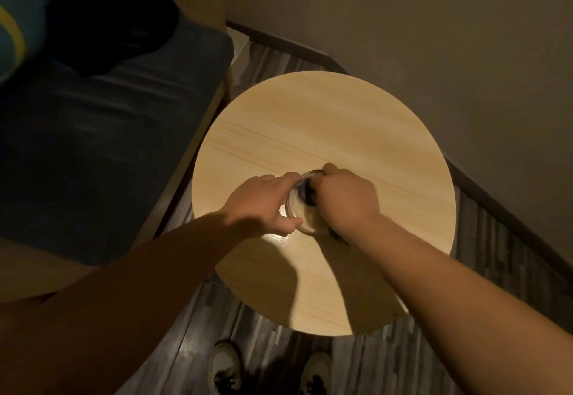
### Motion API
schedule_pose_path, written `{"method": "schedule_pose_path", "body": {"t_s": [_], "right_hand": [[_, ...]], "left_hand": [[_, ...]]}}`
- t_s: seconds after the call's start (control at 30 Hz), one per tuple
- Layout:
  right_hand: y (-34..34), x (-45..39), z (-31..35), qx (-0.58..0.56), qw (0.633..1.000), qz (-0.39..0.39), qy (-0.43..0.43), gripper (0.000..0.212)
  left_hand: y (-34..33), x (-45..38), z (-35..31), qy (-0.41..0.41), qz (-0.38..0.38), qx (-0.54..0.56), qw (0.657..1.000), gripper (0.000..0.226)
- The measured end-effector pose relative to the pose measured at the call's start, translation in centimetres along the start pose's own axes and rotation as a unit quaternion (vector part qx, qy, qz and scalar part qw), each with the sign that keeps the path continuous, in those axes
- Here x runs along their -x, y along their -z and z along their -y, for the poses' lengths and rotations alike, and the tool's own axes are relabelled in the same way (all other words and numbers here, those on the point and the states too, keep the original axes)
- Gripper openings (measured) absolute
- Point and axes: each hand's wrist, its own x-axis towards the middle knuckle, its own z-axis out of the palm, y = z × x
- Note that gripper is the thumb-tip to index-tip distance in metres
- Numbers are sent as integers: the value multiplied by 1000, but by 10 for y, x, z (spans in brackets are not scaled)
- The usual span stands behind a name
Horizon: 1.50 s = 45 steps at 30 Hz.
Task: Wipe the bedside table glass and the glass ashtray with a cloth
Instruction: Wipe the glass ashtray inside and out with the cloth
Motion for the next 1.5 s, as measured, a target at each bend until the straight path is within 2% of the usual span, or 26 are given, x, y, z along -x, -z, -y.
{"method": "schedule_pose_path", "body": {"t_s": [0.1, 0.2, 0.3, 0.37, 0.47, 0.53, 0.63, 0.7, 0.8, 0.87, 0.93, 1.0, 1.07, 1.17, 1.23, 1.33, 1.43, 1.5], "right_hand": [[5, 20, -12, 55, 997, 46, 14, 29], [1, 31, 8, 18, 996, 56, 70, 27], [6, 9, 11, 8, 1000, 11, 23, 27], [10, 10, -2, 44, 999, 27, -6, 27], [1, 32, -2, 57, 995, 71, 26, 29], [-3, 32, 12, 7, 997, 55, 48, 25], [7, 11, 11, 6, 1000, 15, 3, 26], [14, 13, 0, 50, 997, 49, -20, 27], [12, 34, 12, 54, 992, 108, 25, 25], [9, 30, 23, 17, 995, 90, 35, 18], [14, 14, 17, 21, 998, 52, 0, 19], [18, 12, 3, 51, 996, 67, -14, 24], [15, 25, -3, 75, 993, 92, 13, 27], [-1, 31, 12, 17, 995, 77, 63, 22], [-1, 13, 11, -8, 999, 39, 27, 21], [5, 11, -9, 37, 999, 24, -19, 25], [-3, 32, -5, 45, 995, 77, 37, 27], [-5, 27, 7, -6, 997, 61, 52, 21]], "left_hand": [[-3, 2, -2, 8, -4, -5, 1000, 68], [-6, 2, -2, -12, -3, -10, 1000, 67], [-3, 3, -3, -2, -8, 1, 1000, 66], [-1, 3, -5, 9, -9, -5, 1000, 69], [-7, 5, -6, -5, 3, -23, 1000, 71], [-9, 5, -6, -12, 1, -12, 1000, 67], [-7, 7, -7, 1, -9, -4, 1000, 66], [-6, 8, -9, 10, -14, -13, 1000, 69], [-11, 10, -10, 9, -16, -26, 999, 71], [-12, 11, -10, 8, -13, -19, 1000, 69], [-10, 11, -10, 7, -13, -15, 1000, 69], [-9, 10, -12, 15, -10, -21, 1000, 72], [-12, 11, -12, 19, -9, -31, 999, 73], [-14, 13, -12, 8, -17, -28, 999, 70], [-13, 13, -12, 10, -23, -20, 999, 66], [-10, 12, -15, 26, -35, -24, 999, 64], [-13, 12, -14, 26, -25, -40, 999, 69], [-13, 12, -13, 22, -18, -40, 999, 70]]}}
